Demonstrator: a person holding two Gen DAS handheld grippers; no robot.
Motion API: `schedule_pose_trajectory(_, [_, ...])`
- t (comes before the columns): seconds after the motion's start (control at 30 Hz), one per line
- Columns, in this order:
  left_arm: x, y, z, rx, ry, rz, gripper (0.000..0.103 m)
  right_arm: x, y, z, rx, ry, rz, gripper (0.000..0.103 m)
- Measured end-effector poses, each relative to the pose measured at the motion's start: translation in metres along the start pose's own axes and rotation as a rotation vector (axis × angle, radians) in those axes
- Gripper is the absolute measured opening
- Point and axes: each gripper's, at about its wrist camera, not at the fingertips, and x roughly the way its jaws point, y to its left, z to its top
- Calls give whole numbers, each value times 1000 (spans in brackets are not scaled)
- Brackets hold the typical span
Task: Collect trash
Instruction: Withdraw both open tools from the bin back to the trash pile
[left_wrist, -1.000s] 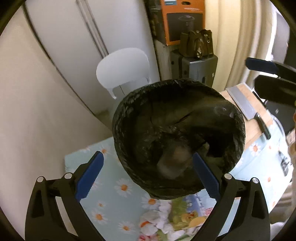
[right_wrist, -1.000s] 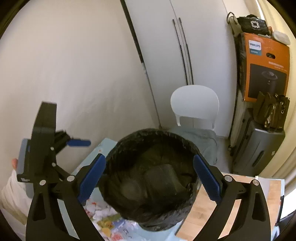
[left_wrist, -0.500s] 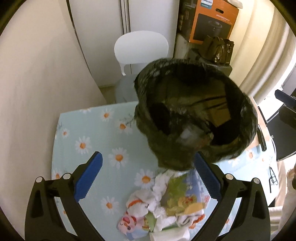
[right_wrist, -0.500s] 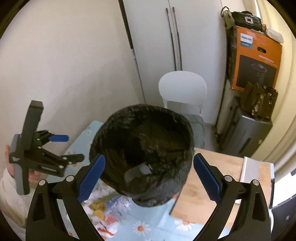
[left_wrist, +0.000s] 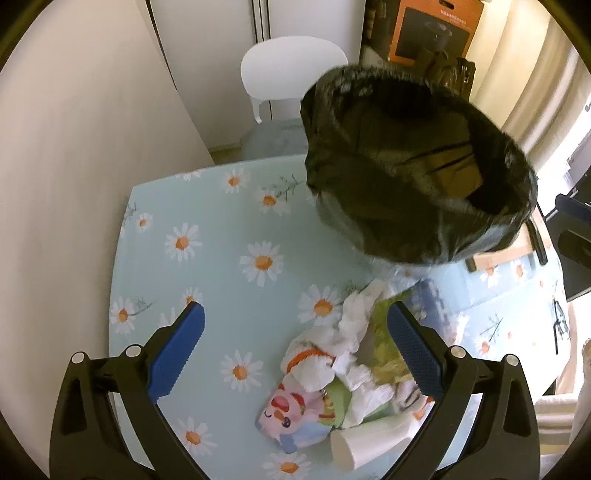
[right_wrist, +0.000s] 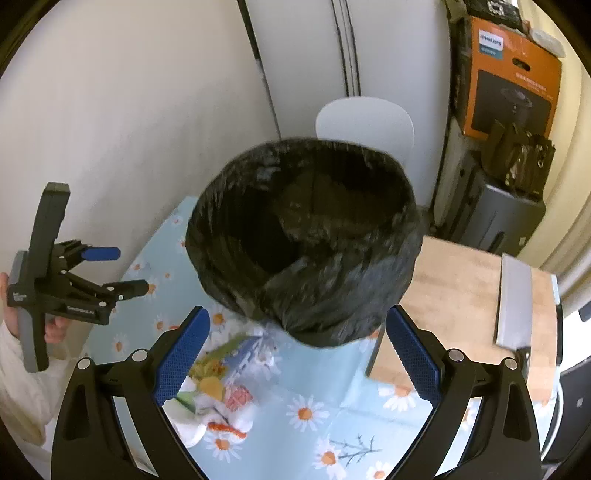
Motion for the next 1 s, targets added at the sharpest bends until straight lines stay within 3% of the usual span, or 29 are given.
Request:
schedule_pose_trajectory(0.2, [13,13,-13,-3,14,35,97,9,10,-17,44,28,26,92])
schedule_pose_trajectory(0.5, [32,34,-39,0,60,-15,97,32,31,-47,89,74,22,92])
schedule_pose_trajectory(1.0, [59,41,-70,115,100,-89,97,56,44,-89,139,118,-43,92])
